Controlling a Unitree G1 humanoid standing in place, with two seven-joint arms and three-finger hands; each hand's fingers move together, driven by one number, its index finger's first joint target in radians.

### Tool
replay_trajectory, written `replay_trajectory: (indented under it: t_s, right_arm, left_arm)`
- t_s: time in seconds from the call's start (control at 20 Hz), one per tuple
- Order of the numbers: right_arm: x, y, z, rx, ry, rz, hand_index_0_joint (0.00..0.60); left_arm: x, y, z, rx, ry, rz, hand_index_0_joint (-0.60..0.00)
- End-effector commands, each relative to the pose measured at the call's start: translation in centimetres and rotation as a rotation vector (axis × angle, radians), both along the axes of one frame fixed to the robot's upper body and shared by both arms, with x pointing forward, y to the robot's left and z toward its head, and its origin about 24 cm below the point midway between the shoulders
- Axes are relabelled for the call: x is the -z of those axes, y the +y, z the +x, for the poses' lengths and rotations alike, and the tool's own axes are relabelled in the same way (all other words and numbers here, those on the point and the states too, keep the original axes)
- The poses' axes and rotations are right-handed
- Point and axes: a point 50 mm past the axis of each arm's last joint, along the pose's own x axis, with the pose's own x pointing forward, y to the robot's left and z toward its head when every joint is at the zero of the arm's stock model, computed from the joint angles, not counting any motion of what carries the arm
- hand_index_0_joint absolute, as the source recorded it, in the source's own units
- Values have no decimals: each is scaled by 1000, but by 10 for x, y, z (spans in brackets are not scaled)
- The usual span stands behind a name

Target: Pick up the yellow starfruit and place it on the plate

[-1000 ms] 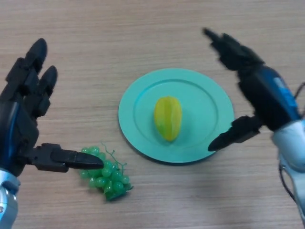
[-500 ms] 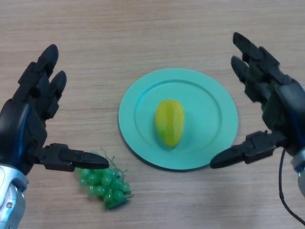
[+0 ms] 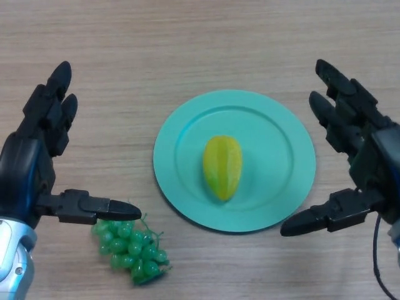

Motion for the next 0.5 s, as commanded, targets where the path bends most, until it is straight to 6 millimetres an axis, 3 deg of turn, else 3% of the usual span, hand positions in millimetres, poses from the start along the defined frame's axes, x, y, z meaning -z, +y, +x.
replay_trajectory:
  t_s: [0.05, 0.5]
  right_arm:
    - [-34, -10, -8, 26, -193, -12, 0]
    - [-42, -4, -20, 71, -225, 43, 0]
  left_arm:
    - [-38, 5, -10, 4, -249, 45, 0]
    - [-41, 3, -11, 25, -265, 60, 0]
